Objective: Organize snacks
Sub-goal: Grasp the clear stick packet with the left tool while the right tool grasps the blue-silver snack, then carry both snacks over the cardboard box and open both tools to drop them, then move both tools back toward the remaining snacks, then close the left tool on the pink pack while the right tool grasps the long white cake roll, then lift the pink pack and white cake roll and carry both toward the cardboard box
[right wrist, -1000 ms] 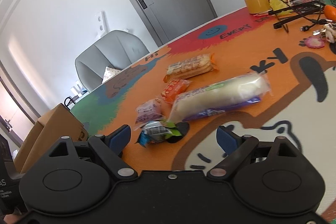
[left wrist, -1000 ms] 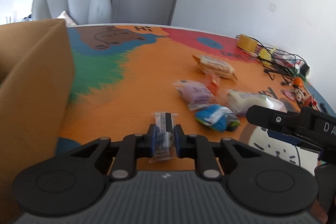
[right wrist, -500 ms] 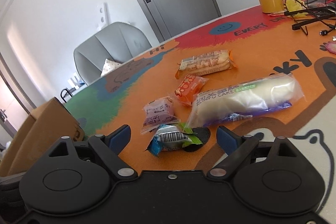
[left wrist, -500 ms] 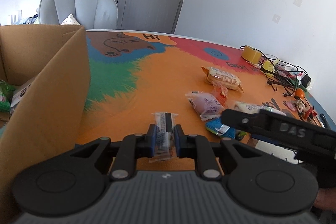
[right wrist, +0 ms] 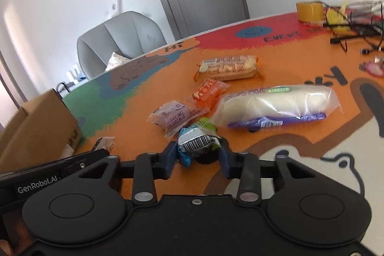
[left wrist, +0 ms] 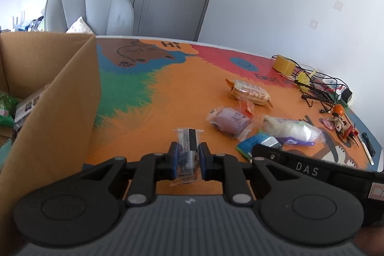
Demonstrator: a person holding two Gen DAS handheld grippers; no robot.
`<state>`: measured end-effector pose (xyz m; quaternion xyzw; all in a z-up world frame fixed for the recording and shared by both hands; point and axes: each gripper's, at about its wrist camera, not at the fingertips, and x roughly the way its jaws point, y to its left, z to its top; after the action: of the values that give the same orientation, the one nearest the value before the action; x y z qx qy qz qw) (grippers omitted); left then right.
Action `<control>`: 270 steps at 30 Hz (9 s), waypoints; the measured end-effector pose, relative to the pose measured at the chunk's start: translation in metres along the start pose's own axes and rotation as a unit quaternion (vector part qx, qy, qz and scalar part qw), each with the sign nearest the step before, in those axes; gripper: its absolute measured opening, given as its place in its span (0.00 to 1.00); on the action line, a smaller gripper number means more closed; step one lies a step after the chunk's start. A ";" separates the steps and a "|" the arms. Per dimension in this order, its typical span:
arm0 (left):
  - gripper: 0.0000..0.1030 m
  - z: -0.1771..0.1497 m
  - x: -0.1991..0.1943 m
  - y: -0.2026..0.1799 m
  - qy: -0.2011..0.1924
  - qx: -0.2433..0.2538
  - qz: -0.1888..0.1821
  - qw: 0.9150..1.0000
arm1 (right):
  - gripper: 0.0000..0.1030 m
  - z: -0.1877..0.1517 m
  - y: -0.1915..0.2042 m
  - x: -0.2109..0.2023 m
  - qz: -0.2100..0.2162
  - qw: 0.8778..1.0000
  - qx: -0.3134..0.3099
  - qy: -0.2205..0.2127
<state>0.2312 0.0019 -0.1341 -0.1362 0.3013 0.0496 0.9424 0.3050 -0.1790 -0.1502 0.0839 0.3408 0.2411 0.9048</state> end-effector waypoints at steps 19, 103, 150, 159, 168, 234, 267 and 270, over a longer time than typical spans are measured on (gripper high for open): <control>0.16 0.001 -0.057 -0.020 -0.049 0.020 -0.004 0.999 | 0.30 -0.008 -0.005 -0.068 0.044 0.997 0.024 -0.063; 0.85 0.037 -0.161 0.125 -0.141 -0.095 0.122 0.978 | 0.59 0.013 0.174 -0.057 0.195 0.977 -0.077 -0.047; 0.96 0.023 -0.030 -0.038 -0.047 0.029 0.023 0.998 | 1.00 -0.004 -0.058 -0.079 -0.009 0.993 0.087 -0.083; 0.96 0.027 0.000 -0.047 -0.027 0.027 0.007 0.999 | 0.92 -0.001 -0.078 -0.065 -0.008 0.992 0.102 -0.075; 0.94 0.032 0.029 -0.052 -0.016 0.032 0.016 0.999 | 0.74 0.010 -0.088 -0.041 0.013 0.991 0.117 -0.057; 0.46 0.020 0.055 -0.062 0.044 0.070 -0.004 0.997 | 0.56 0.026 -0.082 -0.022 -0.050 0.996 0.075 -0.016; 0.46 0.034 0.027 -0.026 0.015 0.036 0.033 0.999 | 0.31 0.028 -0.039 0.010 -0.057 0.998 -0.022 -0.006; 0.46 0.033 0.020 -0.027 0.010 0.036 0.029 0.999 | 0.30 0.025 -0.040 0.003 -0.046 0.999 -0.010 -0.009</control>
<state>0.2704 -0.0147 -0.1138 -0.0934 0.3161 0.0649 0.9419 0.3390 -0.2122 -0.1457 0.0617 0.3334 0.2019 0.9189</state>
